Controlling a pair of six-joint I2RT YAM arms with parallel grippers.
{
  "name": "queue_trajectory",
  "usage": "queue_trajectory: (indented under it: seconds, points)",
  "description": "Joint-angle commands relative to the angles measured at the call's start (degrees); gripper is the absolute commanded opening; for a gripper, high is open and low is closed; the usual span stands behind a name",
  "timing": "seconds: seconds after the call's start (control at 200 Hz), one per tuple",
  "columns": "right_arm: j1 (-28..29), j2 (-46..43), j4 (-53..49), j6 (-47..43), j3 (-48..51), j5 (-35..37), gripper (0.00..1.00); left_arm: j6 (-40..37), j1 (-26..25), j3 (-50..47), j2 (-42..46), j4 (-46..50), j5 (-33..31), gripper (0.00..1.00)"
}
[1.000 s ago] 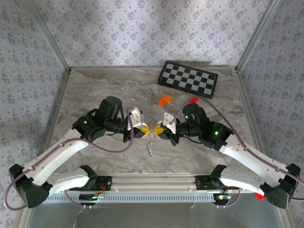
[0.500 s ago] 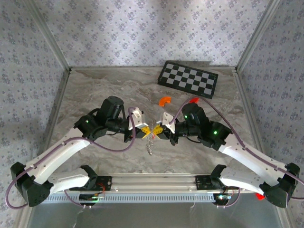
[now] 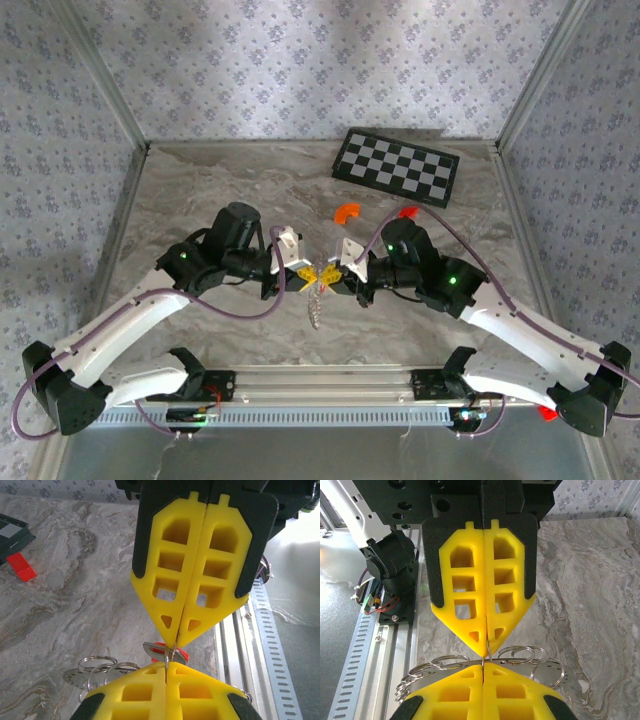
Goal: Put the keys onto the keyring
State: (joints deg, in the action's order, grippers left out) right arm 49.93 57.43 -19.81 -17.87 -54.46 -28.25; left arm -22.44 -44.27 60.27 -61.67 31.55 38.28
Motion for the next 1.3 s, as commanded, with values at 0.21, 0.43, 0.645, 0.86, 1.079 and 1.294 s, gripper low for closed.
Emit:
queue_trajectory:
  seconds: [0.21, 0.43, 0.645, 0.86, 1.079, 1.294]
  points:
    - [1.7, -1.6, 1.3, -3.0, 1.3, 1.5, 0.0, 6.0, -0.4, -0.7, 0.0, -6.9, 6.1, 0.0]
    - [2.2, -2.6, 1.7, -3.5, 2.0, 2.9, 0.0, 6.9, -0.3, -0.7, -0.3, -7.0, 6.5, 0.0]
    - [2.0, -4.2, 1.9, -2.4, 3.1, 4.6, 0.0, 7.6, -0.3, -0.9, 0.3, -7.1, 5.7, 0.0]
    - [-0.2, -5.2, -0.8, 2.7, 3.3, 4.7, 0.0, 11.3, -0.1, -3.3, 1.9, -8.1, -4.7, 0.0]
    - [-2.1, -4.6, -9.3, 11.7, 2.2, 7.7, 0.0, 16.3, 0.6, -8.2, 5.4, -11.5, -13.2, 0.0]
    - [-2.0, -0.6, -17.9, 19.7, 0.5, 13.7, 0.0, 18.1, 0.7, -10.3, 9.4, -12.0, -17.7, 0.0]
